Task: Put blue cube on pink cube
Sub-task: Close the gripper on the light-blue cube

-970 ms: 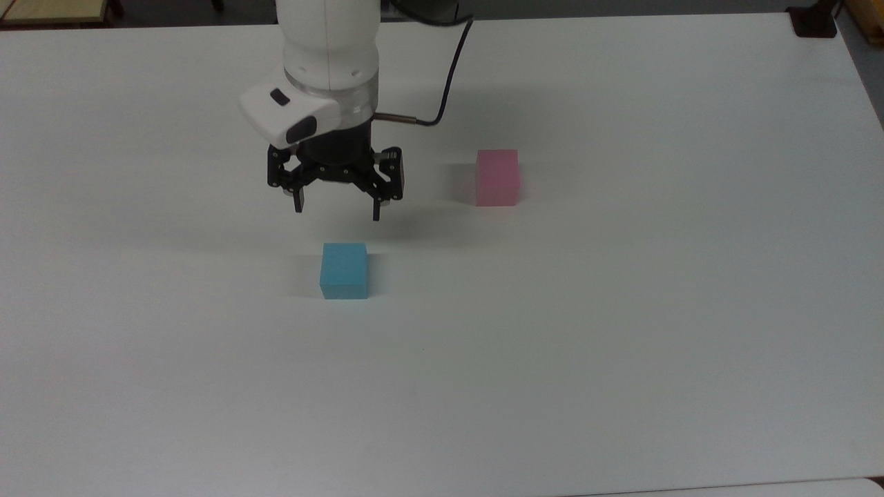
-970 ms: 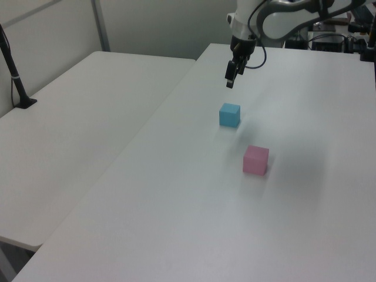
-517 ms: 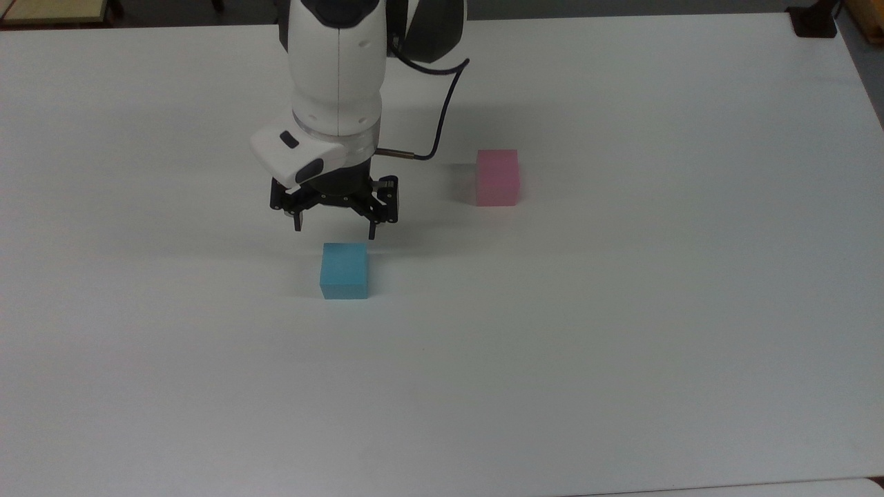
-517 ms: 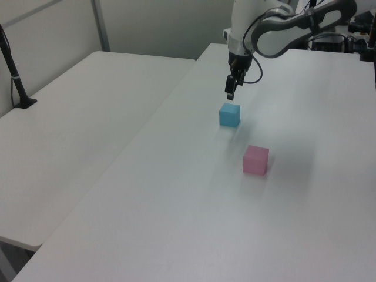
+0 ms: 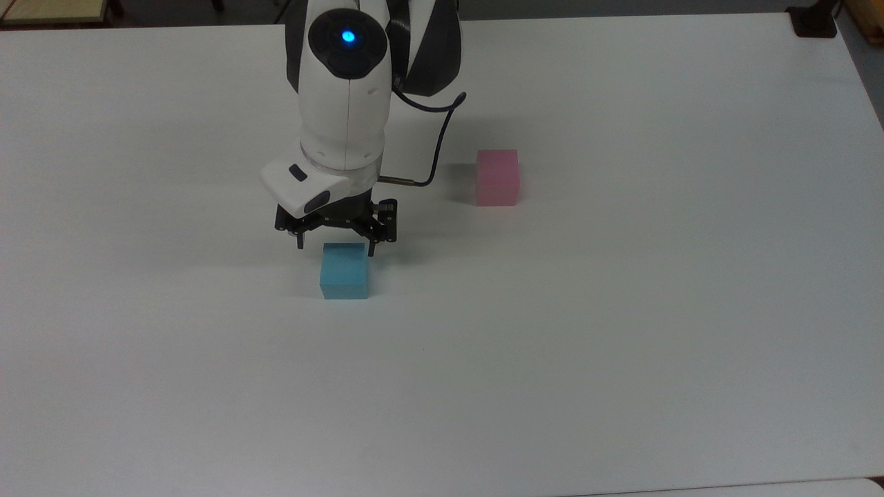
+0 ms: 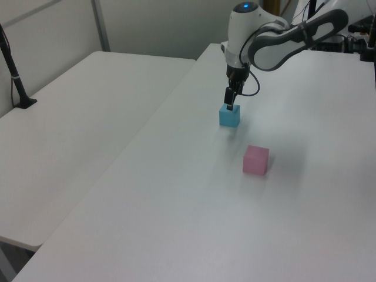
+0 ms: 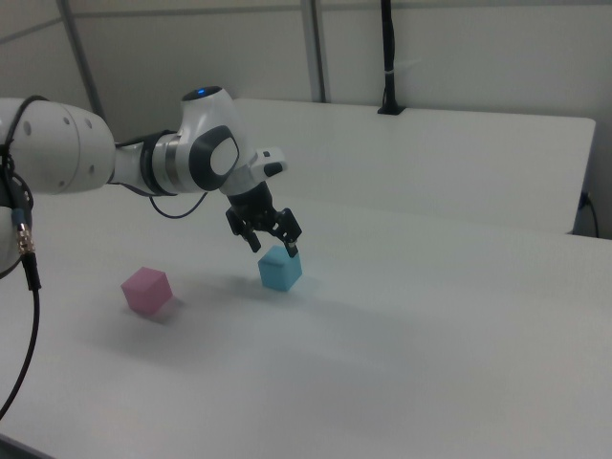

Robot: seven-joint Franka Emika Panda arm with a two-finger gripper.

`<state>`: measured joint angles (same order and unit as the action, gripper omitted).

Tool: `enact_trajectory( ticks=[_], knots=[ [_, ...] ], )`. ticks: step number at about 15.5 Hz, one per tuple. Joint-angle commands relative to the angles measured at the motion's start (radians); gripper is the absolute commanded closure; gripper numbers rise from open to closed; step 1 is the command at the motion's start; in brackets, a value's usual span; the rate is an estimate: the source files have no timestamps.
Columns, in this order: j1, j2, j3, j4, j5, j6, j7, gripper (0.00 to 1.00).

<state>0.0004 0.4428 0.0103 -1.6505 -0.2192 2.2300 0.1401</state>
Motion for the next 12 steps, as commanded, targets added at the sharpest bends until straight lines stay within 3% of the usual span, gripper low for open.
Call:
enact_trajectory(
  ticks=[1, 6, 7, 9, 10, 12],
  knots=[
    [0.006, 0.031, -0.004, 0.005, -0.071, 0.025, 0.058, 0.00],
    [0.010, 0.065, -0.001, 0.005, -0.103, 0.031, 0.065, 0.00],
    [0.010, 0.063, -0.001, 0.005, -0.104, 0.031, 0.067, 0.06],
    [0.009, 0.063, 0.000, 0.005, -0.097, 0.030, 0.067, 0.42],
    [0.007, 0.062, 0.000, 0.005, -0.092, 0.030, 0.073, 0.53],
    [0.009, 0.051, 0.000, 0.005, -0.091, 0.028, 0.102, 0.55]
  ],
)
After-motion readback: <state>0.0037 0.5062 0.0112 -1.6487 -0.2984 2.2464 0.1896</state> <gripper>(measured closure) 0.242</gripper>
